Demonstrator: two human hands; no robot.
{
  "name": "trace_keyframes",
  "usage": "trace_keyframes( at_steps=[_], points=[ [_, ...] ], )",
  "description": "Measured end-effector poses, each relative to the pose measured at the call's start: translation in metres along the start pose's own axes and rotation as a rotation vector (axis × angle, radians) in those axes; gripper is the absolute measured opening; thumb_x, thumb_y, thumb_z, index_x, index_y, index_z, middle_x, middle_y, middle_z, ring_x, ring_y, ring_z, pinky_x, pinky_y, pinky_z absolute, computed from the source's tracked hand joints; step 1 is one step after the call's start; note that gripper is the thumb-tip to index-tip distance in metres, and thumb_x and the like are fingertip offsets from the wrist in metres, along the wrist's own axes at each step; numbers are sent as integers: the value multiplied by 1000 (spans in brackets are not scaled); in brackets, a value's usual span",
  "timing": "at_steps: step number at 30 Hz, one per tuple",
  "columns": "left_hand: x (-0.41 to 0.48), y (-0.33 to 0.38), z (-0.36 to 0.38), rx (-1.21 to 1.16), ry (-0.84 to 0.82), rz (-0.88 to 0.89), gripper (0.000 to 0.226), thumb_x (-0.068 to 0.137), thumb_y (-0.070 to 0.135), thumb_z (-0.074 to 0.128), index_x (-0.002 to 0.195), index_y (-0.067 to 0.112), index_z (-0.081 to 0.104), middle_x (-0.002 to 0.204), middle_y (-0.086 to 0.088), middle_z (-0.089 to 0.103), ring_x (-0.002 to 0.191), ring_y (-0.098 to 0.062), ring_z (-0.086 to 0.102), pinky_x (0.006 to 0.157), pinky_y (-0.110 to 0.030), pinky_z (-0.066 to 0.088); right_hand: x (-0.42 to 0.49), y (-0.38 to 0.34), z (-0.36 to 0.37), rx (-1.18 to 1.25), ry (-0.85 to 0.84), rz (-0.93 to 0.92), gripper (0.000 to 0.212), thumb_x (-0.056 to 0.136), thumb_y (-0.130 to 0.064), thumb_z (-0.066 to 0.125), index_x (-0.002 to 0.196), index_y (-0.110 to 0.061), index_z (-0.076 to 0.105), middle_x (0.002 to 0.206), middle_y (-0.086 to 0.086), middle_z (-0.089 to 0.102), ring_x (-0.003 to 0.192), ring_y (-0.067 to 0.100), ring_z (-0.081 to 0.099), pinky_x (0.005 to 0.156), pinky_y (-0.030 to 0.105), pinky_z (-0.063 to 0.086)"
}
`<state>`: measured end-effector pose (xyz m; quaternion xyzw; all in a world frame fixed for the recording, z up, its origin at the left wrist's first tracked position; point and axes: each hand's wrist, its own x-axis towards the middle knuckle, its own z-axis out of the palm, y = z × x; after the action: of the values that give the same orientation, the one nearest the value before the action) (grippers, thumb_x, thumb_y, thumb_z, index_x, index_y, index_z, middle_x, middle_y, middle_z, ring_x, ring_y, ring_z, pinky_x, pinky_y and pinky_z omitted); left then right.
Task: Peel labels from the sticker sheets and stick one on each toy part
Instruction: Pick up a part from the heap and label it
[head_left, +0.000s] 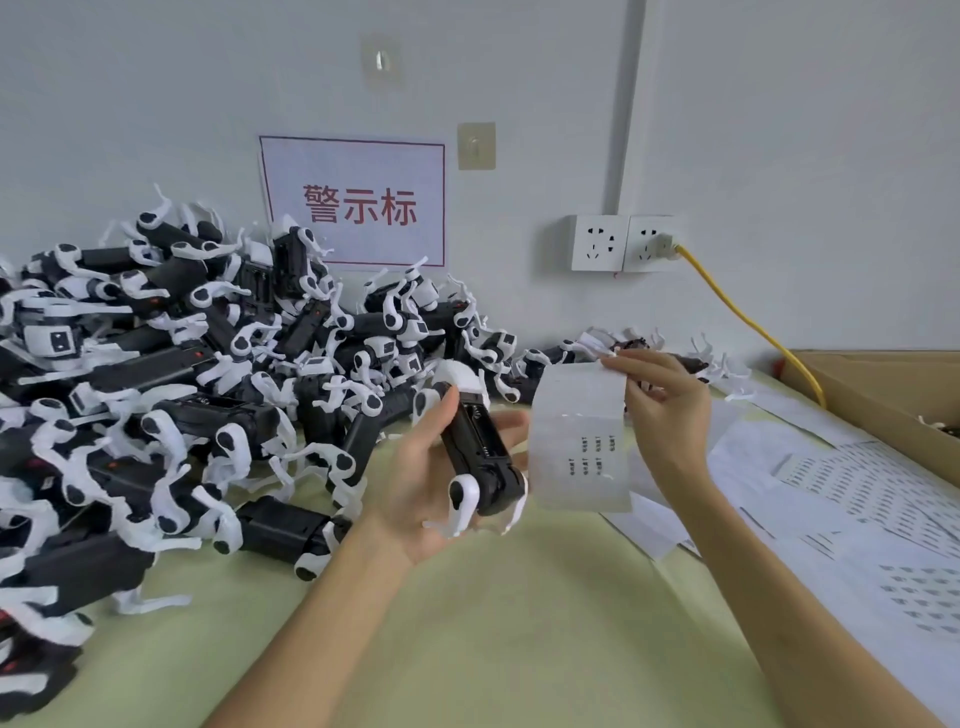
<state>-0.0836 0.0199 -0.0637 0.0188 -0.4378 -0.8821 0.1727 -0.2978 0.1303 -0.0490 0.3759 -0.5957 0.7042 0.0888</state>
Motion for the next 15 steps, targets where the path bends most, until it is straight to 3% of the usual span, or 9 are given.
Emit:
trace_keyframes(
  at_steps=[2,4,9,12,15],
  points=[
    [1,-2,4,103,-3,-17,58,88,59,70,119,10,75,135,-7,67,125,-33,61,112,-49,40,0,-1,-1,19,17,1,36,87,4,68,93,-30,78,102,-16,71,96,-1,67,75,17,50],
    [1,-4,5,157,-31,-43,60,90,59,68,126,10,72,141,-6,64,127,-31,59,117,-50,39,2,-1,-4,14,17,7,37,89,7,64,97,-27,78,105,-8,72,94,-9,65,76,10,49],
    [-4,-8,10,249,-184,-95,47,92,61,62,121,27,75,142,0,63,125,-34,52,122,-63,18,2,-2,-7,-14,-58,19,36,92,9,62,107,-21,76,111,0,71,98,-14,62,81,10,50],
    [-6,-9,11,311,-203,-100,47,94,59,61,125,25,73,141,-2,64,129,-29,57,119,-57,27,1,-2,-7,-51,-57,18,40,91,10,60,106,-24,75,113,1,72,102,-11,62,91,14,49],
    [-3,-9,13,283,-174,-76,50,90,56,69,127,21,72,145,-4,61,130,-31,59,114,-48,38,5,0,-9,-49,-50,82,40,96,7,53,115,-20,75,123,5,71,111,11,66,100,30,52]
  ],
)
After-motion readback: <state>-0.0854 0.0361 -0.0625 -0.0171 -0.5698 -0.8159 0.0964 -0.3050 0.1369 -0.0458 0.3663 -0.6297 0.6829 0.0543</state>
